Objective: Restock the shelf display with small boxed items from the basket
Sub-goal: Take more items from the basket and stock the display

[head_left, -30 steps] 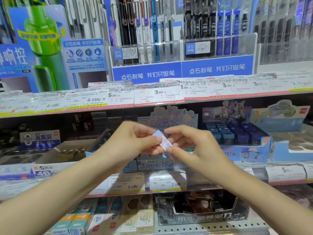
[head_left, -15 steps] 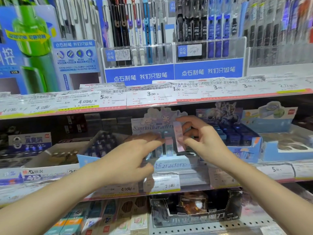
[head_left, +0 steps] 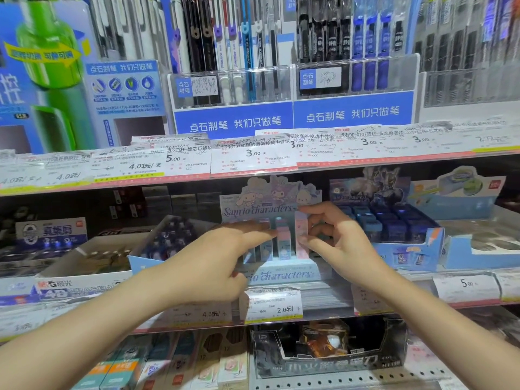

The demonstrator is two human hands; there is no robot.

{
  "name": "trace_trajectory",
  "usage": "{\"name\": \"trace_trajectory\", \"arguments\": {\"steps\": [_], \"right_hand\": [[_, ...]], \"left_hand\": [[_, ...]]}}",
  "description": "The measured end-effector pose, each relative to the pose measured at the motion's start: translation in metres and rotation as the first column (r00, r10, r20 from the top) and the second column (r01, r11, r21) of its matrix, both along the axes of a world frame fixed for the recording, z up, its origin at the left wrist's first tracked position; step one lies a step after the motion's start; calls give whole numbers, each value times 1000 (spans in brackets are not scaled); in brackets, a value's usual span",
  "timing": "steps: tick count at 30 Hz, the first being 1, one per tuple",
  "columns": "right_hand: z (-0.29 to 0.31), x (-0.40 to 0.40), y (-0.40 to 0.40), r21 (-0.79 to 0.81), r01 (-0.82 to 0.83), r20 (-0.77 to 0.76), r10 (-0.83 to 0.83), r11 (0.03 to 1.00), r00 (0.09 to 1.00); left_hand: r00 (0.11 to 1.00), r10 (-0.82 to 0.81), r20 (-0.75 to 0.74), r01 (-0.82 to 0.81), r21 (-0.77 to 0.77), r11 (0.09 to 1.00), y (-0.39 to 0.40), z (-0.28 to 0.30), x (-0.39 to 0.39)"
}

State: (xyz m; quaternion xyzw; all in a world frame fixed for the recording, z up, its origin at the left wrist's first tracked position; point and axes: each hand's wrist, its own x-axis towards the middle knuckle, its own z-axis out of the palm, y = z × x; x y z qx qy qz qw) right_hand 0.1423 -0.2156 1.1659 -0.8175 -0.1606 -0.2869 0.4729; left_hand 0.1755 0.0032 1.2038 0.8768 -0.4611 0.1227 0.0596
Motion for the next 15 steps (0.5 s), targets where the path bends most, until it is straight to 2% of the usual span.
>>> {"name": "trace_trajectory", "arguments": {"steps": [5,8,13,15], "right_hand": [[-4,2,-1,73,2,33,-4,997,999],[-7,4,-4,114,-54,20,52,992,998],[-6,6,-4,127,-49,-3,49,991,999],[-5,7,-5,126,-48,-15,50,991,999]], "left_hand": [[1000,-28,3,28,-29,999,3,-2,5],[999,-47,18,48,-26,999,5,-4,4],[996,46,-71,-43,32,999,-1,-7,23],[998,47,-41,-46,30,998,-2,-11,33]]}}
